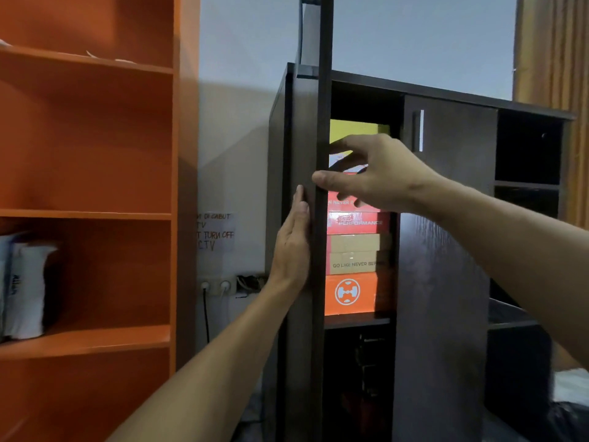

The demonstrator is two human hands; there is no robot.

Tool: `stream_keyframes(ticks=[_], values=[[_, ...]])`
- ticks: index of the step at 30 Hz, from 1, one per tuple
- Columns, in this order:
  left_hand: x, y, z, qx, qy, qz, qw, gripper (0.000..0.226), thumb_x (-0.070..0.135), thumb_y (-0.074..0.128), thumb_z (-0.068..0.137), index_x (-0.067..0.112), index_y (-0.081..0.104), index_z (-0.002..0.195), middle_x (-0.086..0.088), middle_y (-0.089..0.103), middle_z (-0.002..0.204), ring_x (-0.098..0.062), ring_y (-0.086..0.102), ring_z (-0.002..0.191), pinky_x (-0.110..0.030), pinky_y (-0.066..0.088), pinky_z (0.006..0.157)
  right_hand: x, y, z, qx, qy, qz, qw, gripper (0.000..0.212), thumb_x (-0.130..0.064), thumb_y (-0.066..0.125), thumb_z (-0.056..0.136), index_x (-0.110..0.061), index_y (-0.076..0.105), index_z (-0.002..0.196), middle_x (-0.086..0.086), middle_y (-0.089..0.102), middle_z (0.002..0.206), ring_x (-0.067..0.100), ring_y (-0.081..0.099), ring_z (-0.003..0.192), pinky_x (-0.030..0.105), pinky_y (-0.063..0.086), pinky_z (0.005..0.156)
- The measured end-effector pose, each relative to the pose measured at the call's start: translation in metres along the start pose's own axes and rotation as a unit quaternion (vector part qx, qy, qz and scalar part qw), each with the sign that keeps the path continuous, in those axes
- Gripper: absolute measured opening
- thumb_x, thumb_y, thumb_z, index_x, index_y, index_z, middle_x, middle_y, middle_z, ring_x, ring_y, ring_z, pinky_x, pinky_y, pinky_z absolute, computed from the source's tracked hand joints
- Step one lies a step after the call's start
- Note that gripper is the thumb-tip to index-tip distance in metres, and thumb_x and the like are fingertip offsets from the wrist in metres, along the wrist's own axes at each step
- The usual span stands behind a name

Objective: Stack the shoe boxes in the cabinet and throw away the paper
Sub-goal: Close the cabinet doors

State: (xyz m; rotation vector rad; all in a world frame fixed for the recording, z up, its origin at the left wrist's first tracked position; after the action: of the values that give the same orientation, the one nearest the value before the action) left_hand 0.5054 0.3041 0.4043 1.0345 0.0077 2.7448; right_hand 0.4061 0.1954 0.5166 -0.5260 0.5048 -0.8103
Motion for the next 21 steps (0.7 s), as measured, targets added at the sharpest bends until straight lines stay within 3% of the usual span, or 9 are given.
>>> stream_keyframes(ticks=[6,8,10,13,15,19,21], values=[[-0.044,0.020,-0.002,-0.036,-0.047,0.045,0.997,0.061,0.085,0.030,0.079,0.069,0.016,0.137,0.014,0.021,0.159,-0.017,0.019,0.147,-0.057,0.014,0.117,0.022,-0.006,-0.015,0.030,0.024,0.038,0.999,0.050,-0.043,0.066,0.087,-0.012,0.058,0.126,0.000,0.072,0.098,0.015,0.073,0.069,0.043,0.061,0.065],[-0.041,0.031,-0.011,-0.018,-0.037,0.088,0.995,0.053,0.075,0.025,0.085,0.067,0.008,0.134,0.020,0.004,0.160,-0.006,0.002,0.148,-0.053,0.002,0.120,0.032,-0.011,-0.024,0.054,0.033,0.056,0.996,0.042,-0.034,0.067,0.088,-0.012,0.060,0.123,0.000,0.071,0.096,0.016,0.073,0.068,0.042,0.061,0.064],[-0.044,0.041,-0.014,-0.020,-0.015,0.142,0.990,0.058,0.067,0.022,0.088,0.056,-0.001,0.140,0.023,-0.007,0.159,0.001,-0.009,0.145,-0.050,-0.010,0.118,0.045,-0.018,-0.034,0.078,0.041,0.072,0.993,0.036,-0.026,0.072,0.084,-0.016,0.062,0.118,-0.005,0.071,0.095,0.014,0.072,0.072,0.040,0.062,0.065],[-0.063,0.057,-0.010,-0.049,0.017,0.211,0.976,0.069,0.068,0.023,0.090,0.047,-0.010,0.146,0.024,-0.019,0.155,0.001,-0.018,0.143,-0.051,-0.017,0.116,0.069,-0.025,-0.049,0.082,0.050,0.033,0.995,0.049,-0.018,0.077,0.078,-0.022,0.057,0.122,-0.012,0.067,0.092,0.005,0.070,0.076,0.025,0.059,0.068],[-0.079,0.067,-0.008,-0.068,0.032,0.262,0.962,0.071,0.066,0.025,0.090,0.046,-0.017,0.144,0.023,-0.025,0.154,-0.001,-0.022,0.143,-0.052,-0.016,0.116,0.094,-0.022,-0.062,0.055,0.081,0.023,0.995,0.061,-0.014,0.080,0.075,-0.024,0.050,0.127,-0.014,0.063,0.093,0.005,0.069,0.080,0.019,0.057,0.061],[-0.109,0.084,-0.004,-0.112,0.068,0.363,0.923,0.084,0.062,0.039,0.092,0.042,-0.023,0.145,0.019,-0.037,0.151,-0.006,-0.031,0.141,-0.051,-0.015,0.114,0.161,-0.003,-0.094,0.014,0.170,-0.004,0.985,0.079,-0.013,0.080,0.076,-0.032,0.036,0.139,0.000,0.066,0.107,0.012,0.069,0.086,0.033,0.062,0.067],[-0.124,0.092,0.000,-0.131,0.061,0.425,0.894,0.095,0.063,0.045,0.089,0.037,-0.026,0.146,0.013,-0.042,0.149,-0.011,-0.036,0.139,-0.051,-0.015,0.114,0.194,0.008,-0.106,0.029,0.211,-0.033,0.977,0.084,-0.014,0.077,0.080,-0.031,0.028,0.146,0.004,0.065,0.116,0.012,0.069,0.085,0.033,0.060,0.072]])
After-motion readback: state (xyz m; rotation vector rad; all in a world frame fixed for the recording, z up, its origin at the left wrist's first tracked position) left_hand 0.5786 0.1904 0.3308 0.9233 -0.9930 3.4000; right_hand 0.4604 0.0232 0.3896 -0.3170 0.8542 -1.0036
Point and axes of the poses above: each hand's wrist, its own z-axis towards the middle knuckle, its own y-axis out of the palm, x = y × z, the point moved 5 cm from there along z, towards the middle knuckle
